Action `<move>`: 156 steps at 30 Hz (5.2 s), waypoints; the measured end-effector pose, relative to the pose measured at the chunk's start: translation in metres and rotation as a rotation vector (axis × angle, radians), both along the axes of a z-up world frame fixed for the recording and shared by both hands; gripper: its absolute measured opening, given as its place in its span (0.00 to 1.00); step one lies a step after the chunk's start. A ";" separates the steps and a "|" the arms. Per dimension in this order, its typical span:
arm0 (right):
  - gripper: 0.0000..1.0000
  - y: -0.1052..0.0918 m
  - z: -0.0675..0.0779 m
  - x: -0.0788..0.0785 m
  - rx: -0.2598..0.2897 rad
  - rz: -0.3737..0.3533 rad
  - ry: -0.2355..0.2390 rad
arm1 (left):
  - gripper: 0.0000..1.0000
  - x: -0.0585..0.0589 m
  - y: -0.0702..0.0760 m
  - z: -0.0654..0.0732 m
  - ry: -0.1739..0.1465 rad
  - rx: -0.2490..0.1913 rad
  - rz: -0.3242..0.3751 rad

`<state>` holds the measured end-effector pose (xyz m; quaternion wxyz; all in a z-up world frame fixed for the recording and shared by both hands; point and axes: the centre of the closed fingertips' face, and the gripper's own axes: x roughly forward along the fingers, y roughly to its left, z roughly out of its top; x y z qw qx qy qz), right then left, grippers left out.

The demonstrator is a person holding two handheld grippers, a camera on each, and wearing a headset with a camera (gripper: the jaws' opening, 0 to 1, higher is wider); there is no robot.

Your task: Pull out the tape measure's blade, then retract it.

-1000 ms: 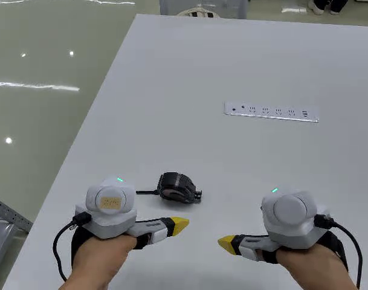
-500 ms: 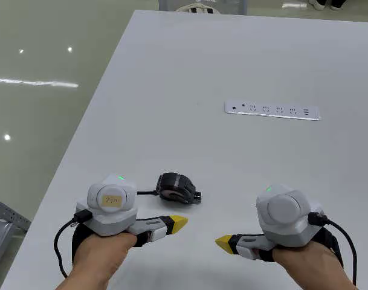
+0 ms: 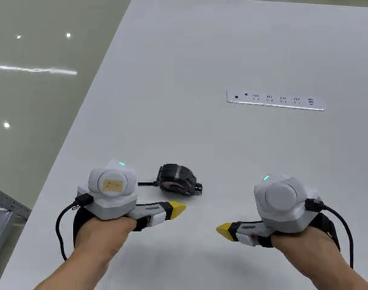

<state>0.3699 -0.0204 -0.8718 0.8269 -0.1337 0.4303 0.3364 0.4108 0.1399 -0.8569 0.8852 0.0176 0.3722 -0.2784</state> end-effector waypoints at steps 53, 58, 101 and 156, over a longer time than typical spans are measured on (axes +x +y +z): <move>0.62 0.029 -0.032 0.032 -0.062 0.387 -0.071 | 0.75 0.038 -0.022 -0.014 -0.056 0.158 -0.453; 0.61 0.030 -0.034 0.035 -0.071 0.416 -0.076 | 0.74 0.041 -0.026 -0.014 -0.068 0.177 -0.511; 0.43 0.058 -0.052 0.061 -0.075 0.575 -0.108 | 0.58 0.041 -0.058 -0.039 -0.140 0.362 -0.953; 0.20 0.078 -0.068 0.067 -0.039 0.655 -0.116 | 0.37 0.039 -0.064 -0.052 -0.111 0.386 -1.081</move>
